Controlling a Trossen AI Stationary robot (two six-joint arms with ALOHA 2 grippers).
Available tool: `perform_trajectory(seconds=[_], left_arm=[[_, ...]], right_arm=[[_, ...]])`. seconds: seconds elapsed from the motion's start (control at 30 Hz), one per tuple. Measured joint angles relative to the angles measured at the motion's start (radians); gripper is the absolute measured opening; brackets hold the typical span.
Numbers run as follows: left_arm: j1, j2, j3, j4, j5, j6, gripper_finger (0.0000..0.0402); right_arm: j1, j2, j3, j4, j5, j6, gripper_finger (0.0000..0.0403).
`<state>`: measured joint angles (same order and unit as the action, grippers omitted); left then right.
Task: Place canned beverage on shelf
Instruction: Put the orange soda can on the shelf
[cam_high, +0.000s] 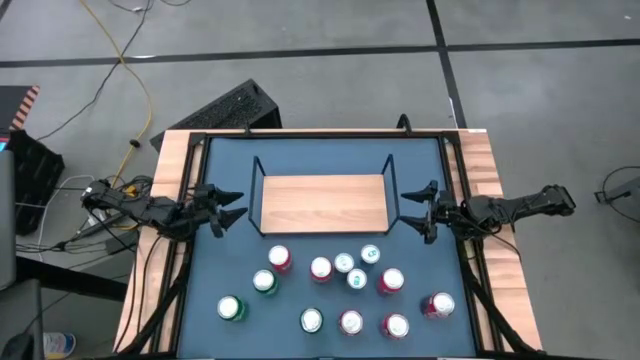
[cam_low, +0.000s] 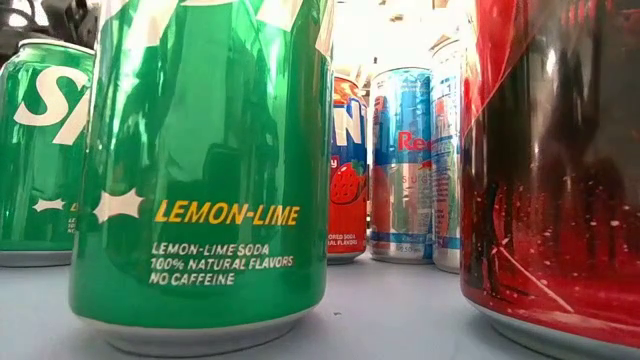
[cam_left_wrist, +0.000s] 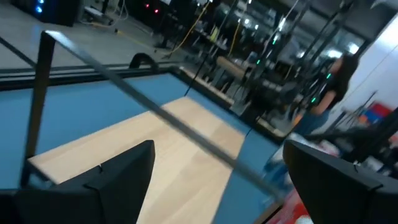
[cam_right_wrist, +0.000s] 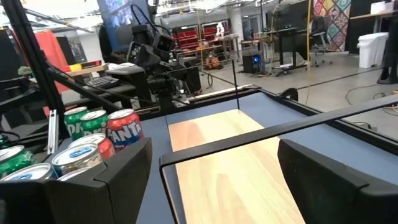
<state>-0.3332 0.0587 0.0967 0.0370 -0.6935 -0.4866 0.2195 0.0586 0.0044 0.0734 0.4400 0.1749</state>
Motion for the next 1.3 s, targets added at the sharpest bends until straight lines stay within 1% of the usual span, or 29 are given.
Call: perform_trajectory(seconds=[0.13, 0.27, 0.63, 0.83, 0.97, 1.03, 1.1, 1.17, 1.2, 1.23, 1.3], left_arm=[[0.000, 0.000, 0.000, 0.086, 0.000, 0.002, 0.0341], [0.000, 0.000, 0.000, 0.123, 0.001, -0.025, 0.0341], [0.000, 0.000, 0.000, 0.130, -0.010, -0.345, 0.0341], [0.000, 0.005, 0.000, 0.100, -0.027, -0.410, 0.0341], [0.000, 0.013, 0.001, 0.079, -0.030, -0.412, 0.0341], [0.000, 0.013, 0.001, 0.068, -0.067, -0.417, 0.0341], [0.000, 0.014, 0.001, 0.059, -0.146, -0.414, 0.0341], [0.001, 0.014, 0.001, 0.078, -0.209, -0.430, 0.0341], [0.001, 0.013, 0.001, 0.095, -0.216, -0.446, 0.0341], [0.001, 0.013, 0.001, 0.110, -0.210, -0.458, 0.0341], [0.000, 0.014, 0.001, 0.151, -0.160, -0.474, 0.0341]], right_arm=[[0.000, 0.000, 0.000, 0.000, 0.000, 0.000, 0.0347], [0.000, 0.000, 0.000, 0.000, 0.000, 0.000, 0.0347], [0.000, 0.000, 0.000, 0.001, 0.001, 0.000, 0.0347], [0.000, 0.000, 0.000, 0.001, 0.003, 0.000, 0.0347], [0.000, 0.000, 0.000, 0.001, 0.005, 0.000, 0.0347], [0.000, 0.000, 0.000, 0.002, 0.008, 0.000, 0.0347], [0.000, 0.000, 0.000, 0.014, 0.010, 0.003, 0.0347], [0.000, 0.000, 0.000, 0.030, 0.011, 0.060, 0.0347], [0.000, 0.000, 0.000, 0.044, 0.011, 0.115, 0.0347], [0.000, 0.000, 0.000, 0.058, 0.011, 0.182, 0.0347], [0.000, 0.000, 0.000, 0.065, 0.011, 0.311, 0.0347]])
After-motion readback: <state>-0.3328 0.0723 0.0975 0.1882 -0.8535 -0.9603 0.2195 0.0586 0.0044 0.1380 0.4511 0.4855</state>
